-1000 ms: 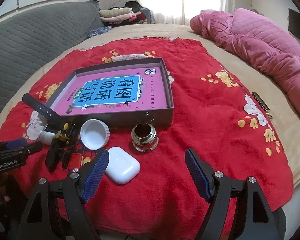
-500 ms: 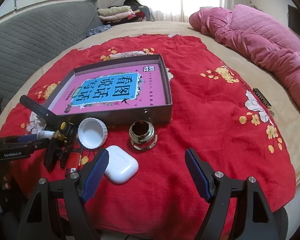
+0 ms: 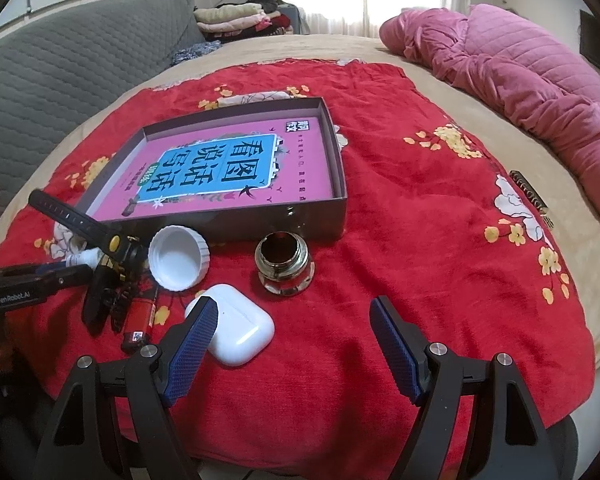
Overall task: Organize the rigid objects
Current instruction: 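Move the left tool toward the white pill bottle, then close the left tool on the white pill bottle while the right tool grasps the white earbuds case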
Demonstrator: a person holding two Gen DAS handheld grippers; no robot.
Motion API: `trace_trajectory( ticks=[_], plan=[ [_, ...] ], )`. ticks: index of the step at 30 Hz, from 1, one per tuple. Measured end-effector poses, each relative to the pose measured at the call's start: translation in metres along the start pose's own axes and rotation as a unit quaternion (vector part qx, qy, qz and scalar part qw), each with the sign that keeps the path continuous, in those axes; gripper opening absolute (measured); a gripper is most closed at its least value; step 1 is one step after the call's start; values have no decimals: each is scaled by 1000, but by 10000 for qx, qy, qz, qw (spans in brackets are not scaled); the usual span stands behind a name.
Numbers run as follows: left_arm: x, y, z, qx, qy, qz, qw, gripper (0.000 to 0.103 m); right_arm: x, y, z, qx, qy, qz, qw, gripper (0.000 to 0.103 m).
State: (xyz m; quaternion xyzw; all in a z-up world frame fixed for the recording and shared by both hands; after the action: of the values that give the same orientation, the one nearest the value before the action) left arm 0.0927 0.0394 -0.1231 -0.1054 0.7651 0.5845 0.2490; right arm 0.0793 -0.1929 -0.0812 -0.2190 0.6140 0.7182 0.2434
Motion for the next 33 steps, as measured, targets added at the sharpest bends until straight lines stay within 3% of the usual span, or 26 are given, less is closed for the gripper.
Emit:
trace_trajectory(
  ticks=[7,12,17,25,31,33],
  plan=[
    [4,6,-2,21,23,32,10000,34,0,1,-2,-40,-56,7,10000,79],
    [7,14,-15,266,-92,-31,9996,28,3,-4,-1,-132,-40,138,9998,79],
    [6,9,-18,154,-222,29,9996,28,11,-15,7,-231,176,375,9989,79],
    [2,0,-20,283,-283,82,9992,28,28,-39,31,-438,827,754,9928,79],
    [0,-4,-17,207,-133,94,9997,28,31,-43,42,-878,978,822,9879,79],
    [-1,-6,-17,134,-108,107,9998,28,31,-43,46,-1053,1015,845,9856,73]
  ],
)
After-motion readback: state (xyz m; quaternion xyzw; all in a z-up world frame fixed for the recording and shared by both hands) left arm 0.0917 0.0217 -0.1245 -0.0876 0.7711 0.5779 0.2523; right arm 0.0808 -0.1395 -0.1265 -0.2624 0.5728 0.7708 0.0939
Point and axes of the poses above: each gripper's, at about its wrist camera, not at the fingertips, and y roughly against the way its jaws point, z to its left, x to its underside, the point moved 9 cm from there along -y, roughly the way its jaws point, and after that the axes turned 9 degrees about -y, right-handed, at the moved point
